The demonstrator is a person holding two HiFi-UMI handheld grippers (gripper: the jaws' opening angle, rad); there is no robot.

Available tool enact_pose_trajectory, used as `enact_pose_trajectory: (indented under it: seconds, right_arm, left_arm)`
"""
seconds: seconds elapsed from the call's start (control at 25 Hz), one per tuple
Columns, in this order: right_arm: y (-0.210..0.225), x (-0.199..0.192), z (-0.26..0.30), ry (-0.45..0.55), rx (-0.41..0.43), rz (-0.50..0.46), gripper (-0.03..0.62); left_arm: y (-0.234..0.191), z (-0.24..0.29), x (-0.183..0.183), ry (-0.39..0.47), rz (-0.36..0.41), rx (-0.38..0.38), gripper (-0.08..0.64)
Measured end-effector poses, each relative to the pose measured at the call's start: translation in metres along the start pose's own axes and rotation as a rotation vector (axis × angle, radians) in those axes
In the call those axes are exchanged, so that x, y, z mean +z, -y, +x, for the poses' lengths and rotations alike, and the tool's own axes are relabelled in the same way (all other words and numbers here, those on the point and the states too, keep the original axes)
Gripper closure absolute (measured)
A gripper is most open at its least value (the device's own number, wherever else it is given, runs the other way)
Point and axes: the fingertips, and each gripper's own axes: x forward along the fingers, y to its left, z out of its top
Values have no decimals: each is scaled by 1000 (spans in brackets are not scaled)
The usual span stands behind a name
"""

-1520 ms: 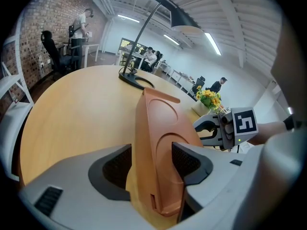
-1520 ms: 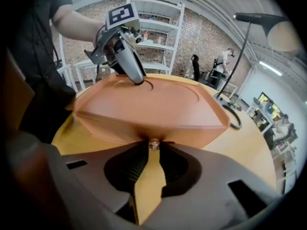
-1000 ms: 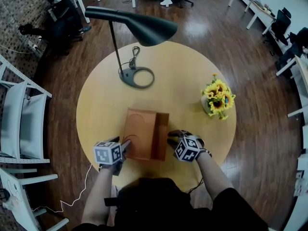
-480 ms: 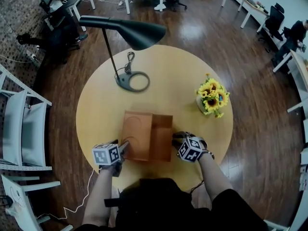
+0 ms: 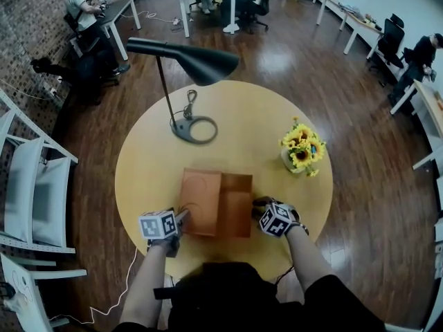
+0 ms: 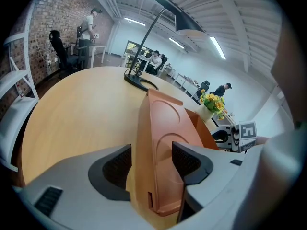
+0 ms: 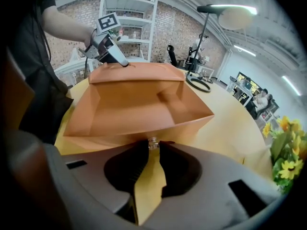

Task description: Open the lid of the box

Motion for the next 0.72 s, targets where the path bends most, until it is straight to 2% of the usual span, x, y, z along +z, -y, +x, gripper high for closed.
enact_pose_trajectory:
  seconds: [0.16, 0.28, 0.44, 0.52, 0.72]
  right_arm:
    - [2, -10, -6, -38, -43, 14, 505]
    - [6, -18, -23, -4, -94, 64, 505]
    - [18, -18, -65, 182, -176, 295, 505]
    - [21, -8, -97, 302, -226, 397, 505]
    - [22, 24, -176, 578, -338, 554, 505]
  left_arm:
    - [0, 0, 2, 39, -5, 1, 302]
    - [-3, -4, 1, 112, 12, -1, 298]
    - [3, -33, 19, 277, -2, -72, 307]
    - [9, -57, 34, 380, -5, -121, 352]
    - [22, -122, 59, 589, -24, -255, 433]
